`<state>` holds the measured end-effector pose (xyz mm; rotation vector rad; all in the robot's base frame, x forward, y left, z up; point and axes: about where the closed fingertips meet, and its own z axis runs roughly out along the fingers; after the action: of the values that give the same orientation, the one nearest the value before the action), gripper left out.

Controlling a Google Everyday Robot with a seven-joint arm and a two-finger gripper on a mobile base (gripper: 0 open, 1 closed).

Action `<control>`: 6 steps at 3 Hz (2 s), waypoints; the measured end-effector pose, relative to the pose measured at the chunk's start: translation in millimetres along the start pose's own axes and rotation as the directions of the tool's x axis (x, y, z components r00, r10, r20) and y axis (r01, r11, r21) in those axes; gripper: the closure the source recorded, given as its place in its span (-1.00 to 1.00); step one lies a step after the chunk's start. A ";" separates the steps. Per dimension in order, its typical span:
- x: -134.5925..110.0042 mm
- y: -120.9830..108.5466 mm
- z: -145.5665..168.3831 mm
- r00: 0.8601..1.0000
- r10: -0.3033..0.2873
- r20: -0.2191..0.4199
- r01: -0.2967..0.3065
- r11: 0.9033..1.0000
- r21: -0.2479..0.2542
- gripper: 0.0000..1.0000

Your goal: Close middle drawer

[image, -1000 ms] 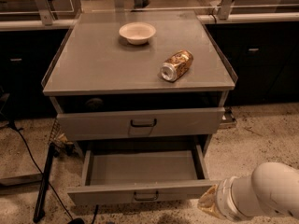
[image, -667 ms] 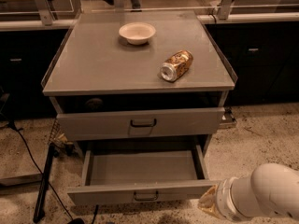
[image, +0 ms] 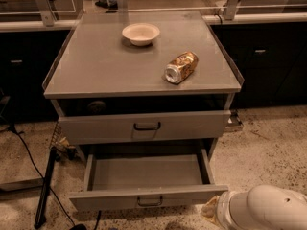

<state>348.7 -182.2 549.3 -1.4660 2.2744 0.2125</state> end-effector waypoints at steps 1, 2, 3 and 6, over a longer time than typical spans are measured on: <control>11.7 -10.5 32.3 1.000 0.006 0.028 -0.007 0.999 0.042 1.00; 26.4 -19.8 65.8 0.998 0.017 0.056 -0.021 0.997 0.071 1.00; 42.2 -21.2 101.4 0.996 0.035 0.077 -0.040 0.997 0.067 1.00; 54.7 -14.2 148.4 0.991 0.055 0.126 -0.061 0.997 0.046 1.00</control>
Offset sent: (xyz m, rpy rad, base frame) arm 0.0414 -0.0133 -0.1181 0.0565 -0.1147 -0.0745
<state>381.6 -182.1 394.0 -1.3256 2.2079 0.2555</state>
